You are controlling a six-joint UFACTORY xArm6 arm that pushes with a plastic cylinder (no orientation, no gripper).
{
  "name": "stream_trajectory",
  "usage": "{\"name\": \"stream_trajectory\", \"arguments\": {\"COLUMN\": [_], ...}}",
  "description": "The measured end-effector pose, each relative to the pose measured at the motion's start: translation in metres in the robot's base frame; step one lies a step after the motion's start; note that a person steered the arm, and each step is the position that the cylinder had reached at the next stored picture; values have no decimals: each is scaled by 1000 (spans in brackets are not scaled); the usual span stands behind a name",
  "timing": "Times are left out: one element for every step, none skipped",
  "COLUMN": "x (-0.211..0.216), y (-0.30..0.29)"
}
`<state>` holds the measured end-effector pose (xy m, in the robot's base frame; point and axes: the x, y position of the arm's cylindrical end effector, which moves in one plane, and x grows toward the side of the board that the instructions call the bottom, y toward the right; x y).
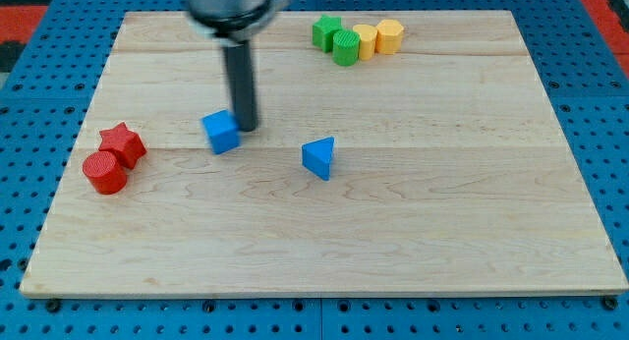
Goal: Push the blue triangle slightly left
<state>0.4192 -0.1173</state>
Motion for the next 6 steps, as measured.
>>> {"name": "stream_trajectory", "arguments": {"x": [8, -3, -2, 29, 36, 41], "y": [-30, 63, 178, 195, 112, 41]}}
